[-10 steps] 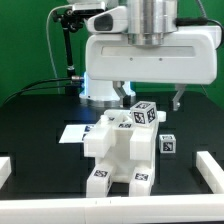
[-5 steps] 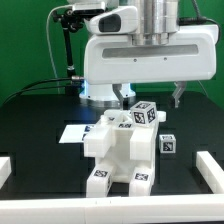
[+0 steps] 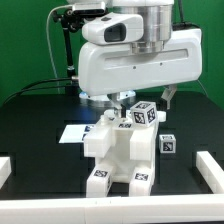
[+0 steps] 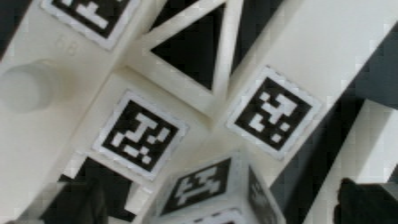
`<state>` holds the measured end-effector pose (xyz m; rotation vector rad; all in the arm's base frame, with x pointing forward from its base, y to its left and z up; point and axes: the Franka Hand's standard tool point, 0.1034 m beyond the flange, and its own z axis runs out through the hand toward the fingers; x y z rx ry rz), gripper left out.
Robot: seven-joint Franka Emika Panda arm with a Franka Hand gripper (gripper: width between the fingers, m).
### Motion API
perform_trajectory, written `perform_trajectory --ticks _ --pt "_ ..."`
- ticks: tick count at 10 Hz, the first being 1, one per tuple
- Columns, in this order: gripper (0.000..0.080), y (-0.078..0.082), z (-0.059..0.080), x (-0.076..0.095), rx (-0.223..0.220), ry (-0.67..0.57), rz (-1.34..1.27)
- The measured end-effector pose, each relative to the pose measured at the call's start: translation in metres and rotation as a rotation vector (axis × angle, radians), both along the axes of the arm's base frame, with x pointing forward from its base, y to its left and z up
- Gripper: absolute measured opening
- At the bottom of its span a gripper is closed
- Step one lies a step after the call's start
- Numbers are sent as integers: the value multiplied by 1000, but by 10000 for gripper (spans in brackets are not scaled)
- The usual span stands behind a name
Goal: Assemble chair
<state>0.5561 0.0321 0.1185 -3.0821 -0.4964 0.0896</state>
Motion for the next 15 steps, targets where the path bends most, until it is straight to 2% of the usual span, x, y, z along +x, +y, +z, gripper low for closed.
perform_trajectory --ticks 1,2,3,4,15 --pt "535 0 0 0 0 0 -1" --pt "387 0 0 0 0 0 -34" --pt "387 0 0 0 -5 1 -117" --pt "285 1 0 0 -9 1 -186" --pt "286 4 0 0 -42 13 -930"
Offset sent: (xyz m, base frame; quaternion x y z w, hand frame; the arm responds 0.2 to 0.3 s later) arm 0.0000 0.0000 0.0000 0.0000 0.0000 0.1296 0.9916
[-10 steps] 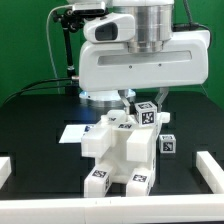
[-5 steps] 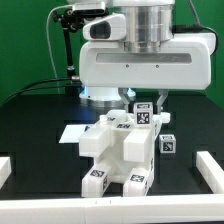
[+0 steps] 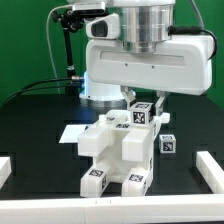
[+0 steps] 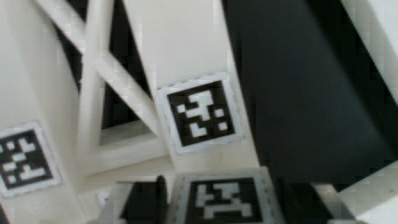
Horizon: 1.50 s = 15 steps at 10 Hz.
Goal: Assemble chair
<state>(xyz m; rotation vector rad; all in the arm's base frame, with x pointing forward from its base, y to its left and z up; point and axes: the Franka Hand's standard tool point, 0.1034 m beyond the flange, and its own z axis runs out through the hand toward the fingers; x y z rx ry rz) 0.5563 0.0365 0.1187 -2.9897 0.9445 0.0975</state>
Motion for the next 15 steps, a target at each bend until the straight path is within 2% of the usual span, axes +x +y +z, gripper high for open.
perform_trajectory --ticks 2,3,4,7,8,13,15 --pt "314 0 0 0 3 1 47" --pt "489 0 2 1 5 1 110" --pt "620 -1 5 3 11 1 273" --pt "647 1 8 5 25 -28 677" --pt "647 -2 9 3 20 -48 679" --pt "649 -13 6 8 -15 -63 1216" --pt "649 -19 5 8 -11 -69 1167"
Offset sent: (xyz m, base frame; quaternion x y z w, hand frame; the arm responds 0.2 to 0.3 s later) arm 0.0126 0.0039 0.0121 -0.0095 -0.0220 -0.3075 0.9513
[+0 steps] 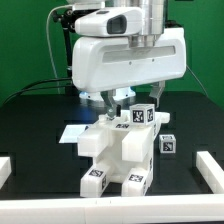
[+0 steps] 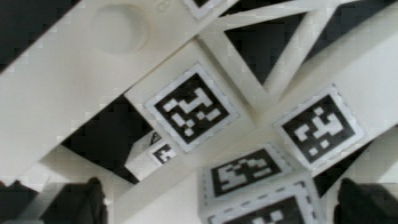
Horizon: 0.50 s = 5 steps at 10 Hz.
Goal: Assemble chair
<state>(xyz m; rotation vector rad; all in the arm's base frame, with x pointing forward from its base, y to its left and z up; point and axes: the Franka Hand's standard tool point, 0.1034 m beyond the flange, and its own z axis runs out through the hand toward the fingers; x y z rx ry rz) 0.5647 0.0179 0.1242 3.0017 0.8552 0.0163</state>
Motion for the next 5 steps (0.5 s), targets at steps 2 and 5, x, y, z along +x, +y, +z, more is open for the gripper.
perform_trajectory --ticks 2,5 --pt "384 0 0 0 2 -1 -87" --pt "285 0 0 0 6 -5 -340"
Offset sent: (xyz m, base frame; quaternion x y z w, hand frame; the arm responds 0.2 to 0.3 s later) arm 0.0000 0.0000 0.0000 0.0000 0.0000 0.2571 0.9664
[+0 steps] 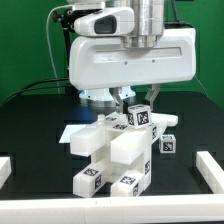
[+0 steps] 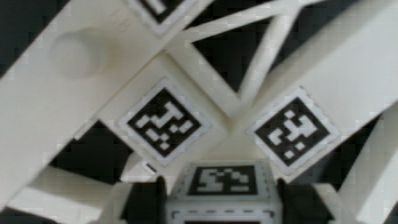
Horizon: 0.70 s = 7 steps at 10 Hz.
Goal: Assemble chair
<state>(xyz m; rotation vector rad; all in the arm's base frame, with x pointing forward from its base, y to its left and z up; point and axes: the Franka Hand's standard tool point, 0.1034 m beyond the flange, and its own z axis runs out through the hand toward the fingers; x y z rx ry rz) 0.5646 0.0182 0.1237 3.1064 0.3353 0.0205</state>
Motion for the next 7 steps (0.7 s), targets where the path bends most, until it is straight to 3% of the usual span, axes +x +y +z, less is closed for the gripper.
perform_trajectory --ticks 7 --pt "286 0 -1 0 20 -5 -503"
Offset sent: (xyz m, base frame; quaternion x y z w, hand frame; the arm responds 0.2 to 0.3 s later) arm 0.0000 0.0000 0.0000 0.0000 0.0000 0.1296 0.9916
